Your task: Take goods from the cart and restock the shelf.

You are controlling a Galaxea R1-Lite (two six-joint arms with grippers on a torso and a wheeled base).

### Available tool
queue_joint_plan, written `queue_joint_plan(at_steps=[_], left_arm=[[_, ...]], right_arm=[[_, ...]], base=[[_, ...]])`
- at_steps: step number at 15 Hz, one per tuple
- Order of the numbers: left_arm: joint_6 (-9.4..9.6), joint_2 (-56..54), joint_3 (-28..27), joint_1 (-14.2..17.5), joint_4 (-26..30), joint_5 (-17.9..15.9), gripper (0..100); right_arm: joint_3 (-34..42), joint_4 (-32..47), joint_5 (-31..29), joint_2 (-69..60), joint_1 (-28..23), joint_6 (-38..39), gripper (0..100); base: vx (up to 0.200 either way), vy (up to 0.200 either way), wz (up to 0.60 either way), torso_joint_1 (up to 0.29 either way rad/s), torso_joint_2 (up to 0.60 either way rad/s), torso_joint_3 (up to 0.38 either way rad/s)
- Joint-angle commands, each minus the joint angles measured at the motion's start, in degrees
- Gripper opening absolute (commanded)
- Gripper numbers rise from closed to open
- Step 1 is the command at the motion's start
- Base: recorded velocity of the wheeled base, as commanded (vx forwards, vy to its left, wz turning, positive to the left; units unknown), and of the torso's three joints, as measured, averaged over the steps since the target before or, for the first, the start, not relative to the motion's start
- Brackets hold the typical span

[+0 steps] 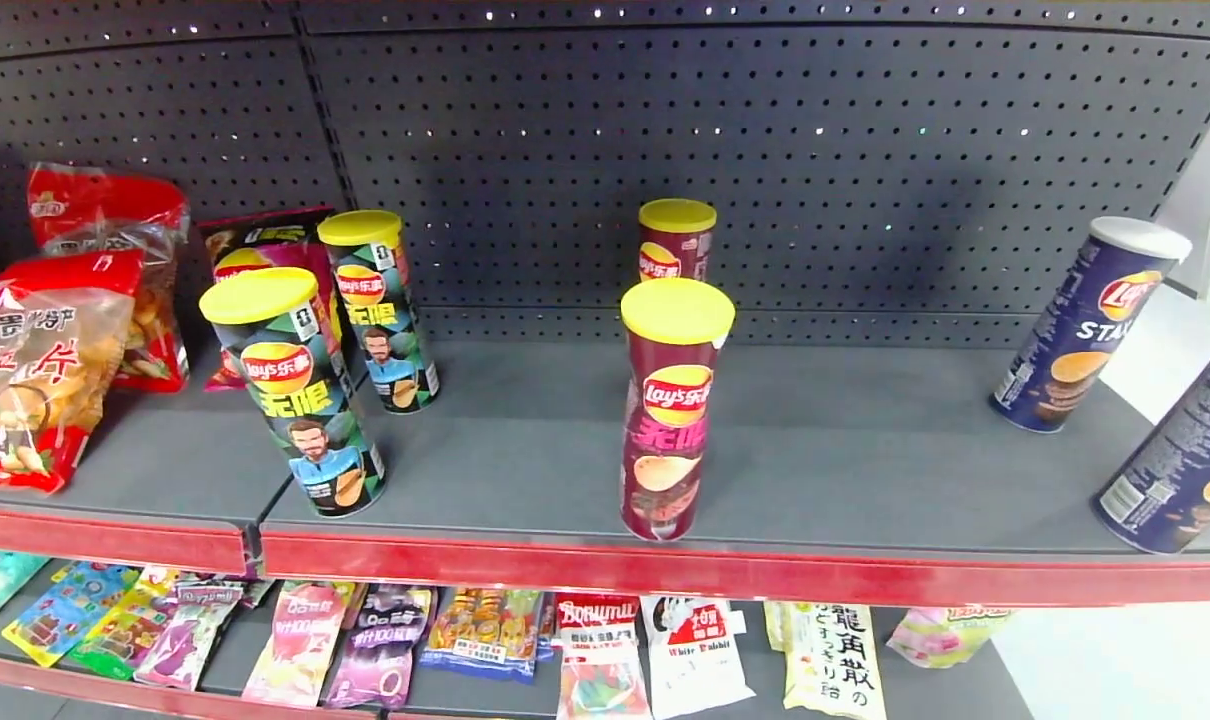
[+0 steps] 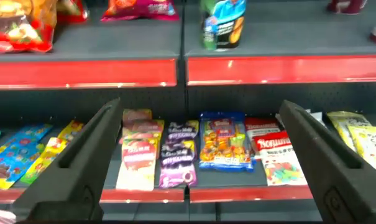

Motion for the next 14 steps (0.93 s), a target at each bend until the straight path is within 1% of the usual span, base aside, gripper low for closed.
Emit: queue_joint_plan(at_steps=[1,5,8,9,10,11,12,13,14], left_arm=[[0.0,0.1,0.0,0.0,0.0,0.0,100],[0.0,0.1,0.0,0.0,0.0,0.0,100],[0.0,0.1,0.0,0.0,0.0,0.0,100],[0.0,0.1,0.0,0.0,0.0,0.0,100],[0.0,0.1,0.0,0.0,0.0,0.0,100],[0.0,0.1,0.0,0.0,0.0,0.0,100],[0.0,0.1,0.0,0.0,0.0,0.0,100],[0.0,0.1,0.0,0.0,0.0,0.0,100],[0.0,0.1,0.0,0.0,0.0,0.0,100]], right_arm=[[0.0,0.0,0.0,0.0,0.1,0.0,100],[0.0,0.0,0.2,0.0,0.1,0.0,100],[-0.3,0.3,2.7,0.2,0.1,-0.3,100],[-6.5,1.2,6.4,3.6,0.9,0.6,100],[-13.8,2.4,7.3,12.5,1.8,3.2,100],[-30.8,3.9,4.9,28.9,1.8,10.3,100],[-37.2,5.5,6.0,35.0,3.0,9.6,100],[-39.1,6.2,9.2,38.0,5.7,7.8,100],[-39.1,6.5,12.6,41.0,10.6,5.3,100]], base=[[0.0,0.0,0.0,0.0,0.0,0.0],[0.0,0.0,0.0,0.0,0.0,0.0],[0.0,0.0,0.0,0.0,0.0,0.0],[0.0,0.0,0.0,0.0,0.0,0.0],[0.0,0.0,0.0,0.0,0.0,0.0],[0.0,0.0,0.0,0.0,0.0,0.0],[0.0,0.0,0.0,0.0,0.0,0.0],[0.0,0.0,0.0,0.0,0.0,0.0],[0.0,0.0,0.0,0.0,0.0,0.0]])
